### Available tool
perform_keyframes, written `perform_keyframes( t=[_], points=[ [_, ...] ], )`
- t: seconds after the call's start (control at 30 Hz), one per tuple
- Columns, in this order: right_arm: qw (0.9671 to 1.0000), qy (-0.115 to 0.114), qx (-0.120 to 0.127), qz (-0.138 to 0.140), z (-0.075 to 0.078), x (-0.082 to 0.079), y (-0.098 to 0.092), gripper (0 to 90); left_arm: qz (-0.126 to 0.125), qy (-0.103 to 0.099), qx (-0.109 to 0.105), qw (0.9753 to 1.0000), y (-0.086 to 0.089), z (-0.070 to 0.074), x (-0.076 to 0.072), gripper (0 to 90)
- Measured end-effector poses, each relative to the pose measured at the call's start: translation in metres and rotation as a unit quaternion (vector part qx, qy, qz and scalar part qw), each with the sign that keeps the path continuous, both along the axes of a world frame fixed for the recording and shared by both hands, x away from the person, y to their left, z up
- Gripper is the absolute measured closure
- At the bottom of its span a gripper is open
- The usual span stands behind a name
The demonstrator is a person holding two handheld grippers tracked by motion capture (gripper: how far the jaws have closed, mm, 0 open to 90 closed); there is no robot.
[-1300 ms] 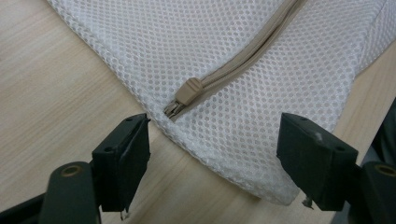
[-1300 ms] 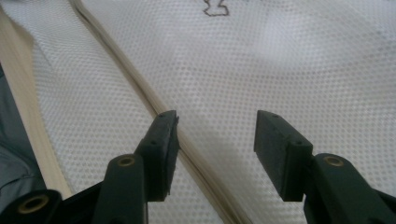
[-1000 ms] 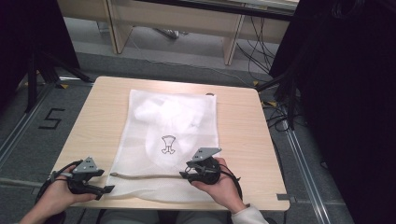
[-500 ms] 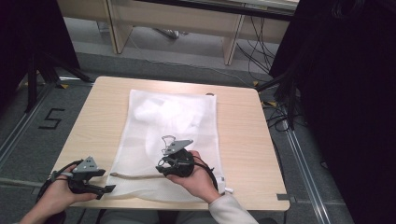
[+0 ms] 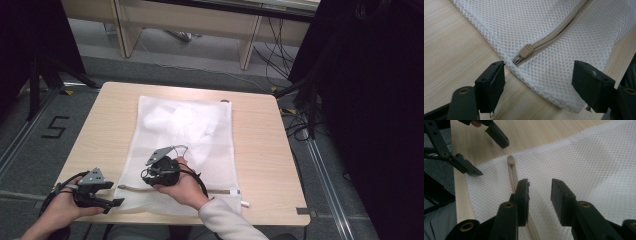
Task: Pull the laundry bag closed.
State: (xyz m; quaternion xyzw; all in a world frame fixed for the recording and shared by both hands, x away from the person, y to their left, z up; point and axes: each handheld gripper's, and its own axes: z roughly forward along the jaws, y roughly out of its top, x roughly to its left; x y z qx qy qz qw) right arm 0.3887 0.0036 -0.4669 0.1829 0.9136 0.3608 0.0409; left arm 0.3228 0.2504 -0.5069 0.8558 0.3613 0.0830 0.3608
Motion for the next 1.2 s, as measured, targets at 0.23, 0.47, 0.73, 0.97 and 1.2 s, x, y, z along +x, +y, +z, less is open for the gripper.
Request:
perform_keyframes(
  t=[0.23, 0.47, 0.73, 0.97, 1.2],
  points=[
    [0.9996, 0.019, -0.008, 0.019, -0.006, 0.0, 0.019, 69.2, -0.002, -0.004, 0.002, 1.0, 0.001, 0.0, 0.001, 25.8],
    [0.999, 0.023, -0.011, 0.036, -0.014, 0.001, 0.042, 70.5, -0.002, -0.002, 0.001, 1.0, 0.002, 0.0, 0.001, 25.7],
    [0.9984, 0.033, -0.015, 0.044, -0.025, 0.004, 0.055, 71.1, -0.002, -0.002, 0.003, 1.0, 0.002, 0.0, 0.001, 25.5],
    [0.9978, 0.045, -0.014, 0.047, -0.03, 0.003, 0.065, 71.5, -0.001, -0.002, 0.007, 1.0, 0.001, -0.001, 0.001, 25.5],
    [0.997, 0.052, -0.018, 0.054, -0.033, 0.004, 0.072, 74.1, 0.0, -0.003, 0.008, 1.0, 0.002, -0.001, 0.001, 25.6]
  ],
)
